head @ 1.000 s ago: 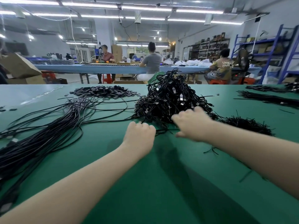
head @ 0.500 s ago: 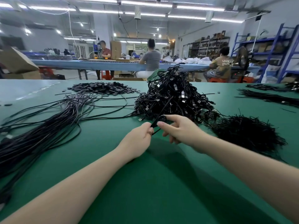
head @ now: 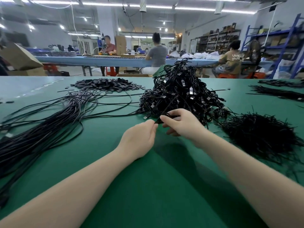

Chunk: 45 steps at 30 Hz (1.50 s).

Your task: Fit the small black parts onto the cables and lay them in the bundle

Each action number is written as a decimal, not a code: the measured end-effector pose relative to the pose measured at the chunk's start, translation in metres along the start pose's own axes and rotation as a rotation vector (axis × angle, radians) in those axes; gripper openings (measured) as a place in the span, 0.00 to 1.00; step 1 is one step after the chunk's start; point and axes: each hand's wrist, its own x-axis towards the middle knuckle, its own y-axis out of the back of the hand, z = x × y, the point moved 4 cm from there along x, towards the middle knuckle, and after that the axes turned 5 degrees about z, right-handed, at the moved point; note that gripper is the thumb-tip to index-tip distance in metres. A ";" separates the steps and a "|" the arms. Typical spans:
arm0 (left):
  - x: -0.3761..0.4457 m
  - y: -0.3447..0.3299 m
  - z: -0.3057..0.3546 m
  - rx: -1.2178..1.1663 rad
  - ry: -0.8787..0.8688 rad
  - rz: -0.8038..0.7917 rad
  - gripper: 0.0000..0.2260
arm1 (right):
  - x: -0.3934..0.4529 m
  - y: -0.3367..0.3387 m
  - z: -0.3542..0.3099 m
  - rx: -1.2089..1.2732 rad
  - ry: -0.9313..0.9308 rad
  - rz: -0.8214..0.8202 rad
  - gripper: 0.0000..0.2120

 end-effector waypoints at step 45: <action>0.003 -0.003 -0.027 -0.460 0.329 0.018 0.15 | -0.005 0.153 0.006 -1.810 0.050 0.111 0.05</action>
